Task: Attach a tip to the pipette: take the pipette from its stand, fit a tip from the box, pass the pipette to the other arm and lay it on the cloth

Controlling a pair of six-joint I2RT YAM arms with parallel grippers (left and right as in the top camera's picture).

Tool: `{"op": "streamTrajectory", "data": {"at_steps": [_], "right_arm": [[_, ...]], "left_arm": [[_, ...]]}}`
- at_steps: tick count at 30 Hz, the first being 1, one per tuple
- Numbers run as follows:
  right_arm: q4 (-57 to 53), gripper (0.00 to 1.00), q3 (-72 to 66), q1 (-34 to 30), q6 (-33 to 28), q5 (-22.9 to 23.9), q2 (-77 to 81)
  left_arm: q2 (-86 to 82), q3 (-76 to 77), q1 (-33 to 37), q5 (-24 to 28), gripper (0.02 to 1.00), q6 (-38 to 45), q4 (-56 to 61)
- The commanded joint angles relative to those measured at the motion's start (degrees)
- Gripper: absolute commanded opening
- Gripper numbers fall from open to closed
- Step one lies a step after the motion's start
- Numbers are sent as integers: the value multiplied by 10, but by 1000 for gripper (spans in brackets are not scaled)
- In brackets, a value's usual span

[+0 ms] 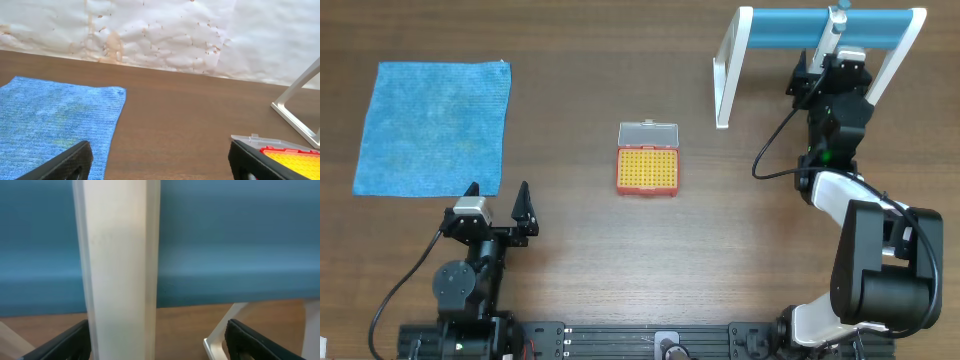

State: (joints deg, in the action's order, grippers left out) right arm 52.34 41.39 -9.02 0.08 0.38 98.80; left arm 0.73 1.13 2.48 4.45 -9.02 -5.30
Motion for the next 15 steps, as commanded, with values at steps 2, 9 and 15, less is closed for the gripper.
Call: {"op": "streamTrajectory", "data": {"at_steps": [2,9,15], "right_arm": [[-8,851,13,-3,-13,5,16],[-8,851,21,-3,-13,5,27],[-8,667,21,-3,-12,5,27]], "left_arm": [[-4,-4,2,-10,879,3,0],[-4,-4,2,-10,879,3,0],[-4,-4,2,-10,882,3,0]]}}
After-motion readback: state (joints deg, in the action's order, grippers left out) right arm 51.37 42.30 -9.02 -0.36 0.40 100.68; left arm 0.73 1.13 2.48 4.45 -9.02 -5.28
